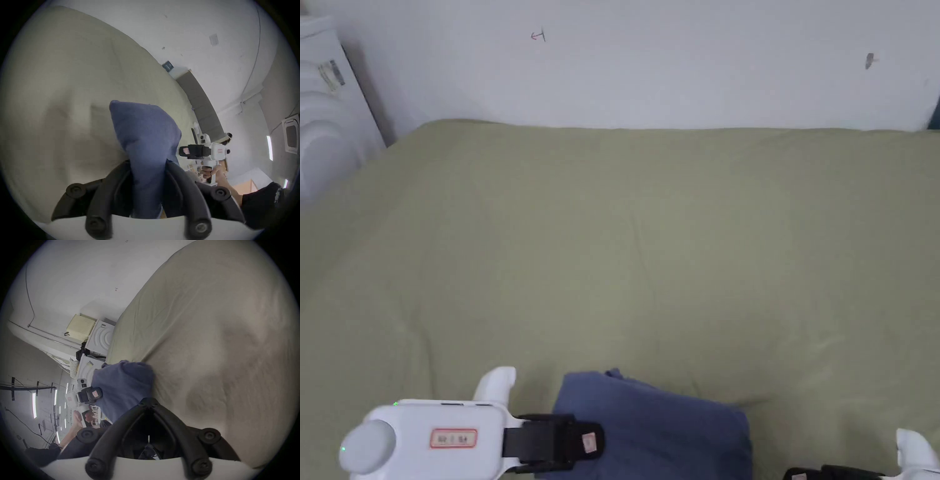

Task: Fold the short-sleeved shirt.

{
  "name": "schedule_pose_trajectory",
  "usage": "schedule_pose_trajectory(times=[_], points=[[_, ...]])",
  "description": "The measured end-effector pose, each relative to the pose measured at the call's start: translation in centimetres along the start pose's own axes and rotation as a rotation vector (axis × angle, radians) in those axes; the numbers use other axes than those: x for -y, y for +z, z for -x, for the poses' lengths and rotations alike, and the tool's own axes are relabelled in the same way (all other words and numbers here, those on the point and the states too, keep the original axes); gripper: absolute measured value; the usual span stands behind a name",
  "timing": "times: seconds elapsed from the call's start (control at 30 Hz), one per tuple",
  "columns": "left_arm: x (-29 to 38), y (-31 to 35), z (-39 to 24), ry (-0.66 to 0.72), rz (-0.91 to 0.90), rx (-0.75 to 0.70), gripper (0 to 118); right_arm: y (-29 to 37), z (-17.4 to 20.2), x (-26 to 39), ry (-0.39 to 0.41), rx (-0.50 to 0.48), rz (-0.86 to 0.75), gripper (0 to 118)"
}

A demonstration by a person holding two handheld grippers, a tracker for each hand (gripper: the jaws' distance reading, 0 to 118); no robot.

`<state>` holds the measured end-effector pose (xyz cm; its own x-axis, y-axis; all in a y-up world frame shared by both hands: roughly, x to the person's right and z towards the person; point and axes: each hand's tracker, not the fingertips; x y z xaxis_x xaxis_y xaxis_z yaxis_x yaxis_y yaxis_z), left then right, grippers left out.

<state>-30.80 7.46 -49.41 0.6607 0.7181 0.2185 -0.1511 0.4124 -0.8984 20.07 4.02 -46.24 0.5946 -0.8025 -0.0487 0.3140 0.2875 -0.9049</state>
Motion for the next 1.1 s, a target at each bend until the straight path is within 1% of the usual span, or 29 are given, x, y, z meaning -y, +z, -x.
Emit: schedule_pose_trajectory(times=[0.1,0.13,0.23,0.37,0.4,0.47,0.57,0.63,0.67,0.7,0.73,0.77,0.8,0.87,0.9,0.93,1.0,1.03,1.07,1.1], points=[[-1.8,6.1,3.8,0.015,-0.032,-0.106,23,-1.0,1.0,-0.1,-0.005,-0.015,0.0,1],[-2.5,8.1,5.4,0.028,-0.025,-0.113,23,-1.4,1.4,0.0,0.002,-0.017,0.005,1],[-4.0,14.4,9.7,0.058,-0.014,-0.199,23,-2.9,3.0,0.2,0.025,-0.007,0.038,1],[-5.3,20.3,14.7,0.125,0.015,-0.372,23,-4.4,5.2,1.0,0.068,-0.002,0.081,1],[-5.4,21.1,15.4,0.159,0.018,-0.41,23,-4.6,5.5,1.2,0.073,-0.006,0.088,1],[-5.2,22.9,17.4,0.181,0.03,-0.482,23,-5.0,6.1,1.8,0.08,-0.003,0.12,1],[-4.7,24.2,19.0,0.231,-0.015,-0.497,23,-5.4,7.0,2.6,0.145,0.054,0.177,1],[-4.2,24.2,19.1,0.227,-0.043,-0.475,25,-5.4,7.5,3.0,0.155,0.061,0.19,1],[-4.0,23.9,19.0,0.235,-0.052,-0.476,38,-5.3,7.4,3.0,0.155,0.05,0.19,1],[-3.9,23.6,18.6,0.248,-0.056,-0.483,73,-5.1,7.0,3.0,0.159,0.027,0.191,1],[-3.8,23.5,18.1,0.281,-0.051,-0.511,92,-4.9,7.1,3.0,0.154,0.002,0.188,1],[-3.6,23.8,17.7,0.281,-0.048,-0.493,97,-4.6,7.3,3.1,0.152,-0.031,0.184,1],[-3.4,24.4,16.9,0.286,-0.047,-0.485,97,-4.2,7.7,3.2,0.163,-0.039,0.179,1],[-3.0,26.8,14.7,0.288,-0.108,-0.442,97,-3.1,8.6,3.2,0.196,-0.067,0.17,1],[-3.0,28.1,13.5,0.29,-0.134,-0.48,97,-2.5,9.0,3.2,0.219,-0.072,0.164,1],[-2.9,30.2,12.6,0.287,-0.194,-0.544,97,-1.6,9.1,3.1,0.235,-0.069,0.153,1],[-3.1,32.6,9.0,0.265,-0.277,-0.684,97,0.1,9.6,2.8,0.275,-0.064,0.129,1],[-3.0,33.4,6.0,0.235,-0.377,-0.75,96,1.0,10.0,2.6,0.298,-0.041,0.102,1],[-3.1,33.7,3.0,0.182,-0.435,-0.795,96,1.7,10.2,2.4,0.321,-0.019,0.087,1],[-3.1,33.3,0.1,0.121,-0.503,-0.778,96,2.4,10.4,2.1,0.334,0.001,0.072,1]])
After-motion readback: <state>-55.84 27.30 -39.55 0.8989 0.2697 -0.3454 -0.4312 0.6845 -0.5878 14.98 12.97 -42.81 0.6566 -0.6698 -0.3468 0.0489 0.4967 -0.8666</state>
